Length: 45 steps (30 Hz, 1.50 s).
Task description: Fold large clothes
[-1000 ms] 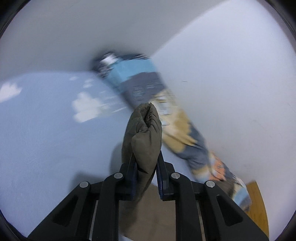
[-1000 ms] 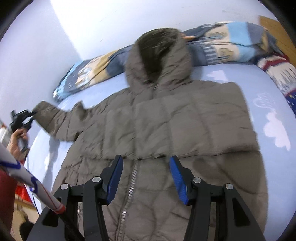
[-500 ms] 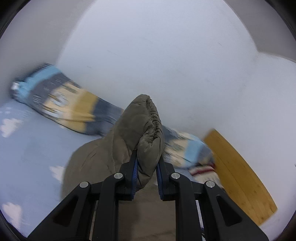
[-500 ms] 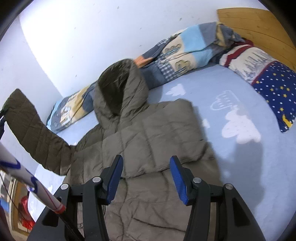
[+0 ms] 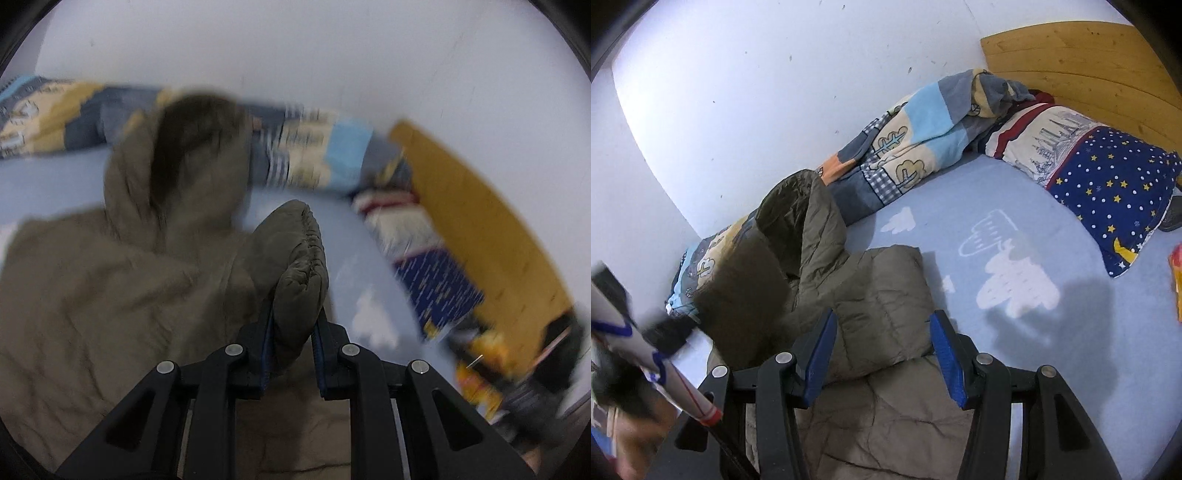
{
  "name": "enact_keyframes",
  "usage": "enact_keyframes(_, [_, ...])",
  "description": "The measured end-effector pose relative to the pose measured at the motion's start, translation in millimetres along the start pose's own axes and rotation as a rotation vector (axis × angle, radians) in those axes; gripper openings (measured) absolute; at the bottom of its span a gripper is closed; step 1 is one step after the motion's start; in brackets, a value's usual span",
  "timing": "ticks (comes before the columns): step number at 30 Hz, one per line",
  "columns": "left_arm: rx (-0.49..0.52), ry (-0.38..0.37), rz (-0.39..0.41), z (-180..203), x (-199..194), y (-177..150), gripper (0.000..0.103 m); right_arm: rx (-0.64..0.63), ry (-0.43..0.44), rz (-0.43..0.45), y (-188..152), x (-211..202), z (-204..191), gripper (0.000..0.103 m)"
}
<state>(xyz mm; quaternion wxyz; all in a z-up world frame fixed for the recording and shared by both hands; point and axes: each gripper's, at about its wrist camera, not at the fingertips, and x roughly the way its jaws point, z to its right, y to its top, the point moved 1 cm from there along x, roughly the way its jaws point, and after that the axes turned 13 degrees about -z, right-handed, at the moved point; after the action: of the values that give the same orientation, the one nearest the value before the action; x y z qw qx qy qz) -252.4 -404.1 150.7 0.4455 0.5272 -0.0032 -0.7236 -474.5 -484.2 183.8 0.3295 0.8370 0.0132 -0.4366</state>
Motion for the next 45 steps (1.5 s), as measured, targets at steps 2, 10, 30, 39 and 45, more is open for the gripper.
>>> enact_keyframes(2, [0.014,0.016,-0.069,-0.4,28.8,-13.0,0.018,0.006,0.006,-0.002,1.5,0.6,1.5,0.057])
enact_keyframes(10, [0.134,-0.026,-0.155,5.3,18.2,-43.7,0.048,0.004,0.013,-0.017,6.5,16.1,-4.4,0.057])
enact_keyframes(30, [-0.16,0.339,-0.08,-211.9,-21.5,-44.6,0.066,-0.248,-0.128,-0.318,-34.8,159.8,-78.6,0.057])
enact_keyframes(39, [-0.177,0.355,-0.068,-203.6,-27.8,-47.8,0.067,-0.17,-0.115,-0.407,-39.4,184.0,-60.3,0.062])
enact_keyframes(45, [-0.092,0.356,0.064,-158.8,-59.4,-44.9,0.067,-0.246,-0.142,-0.27,-32.1,135.8,-86.0,0.062])
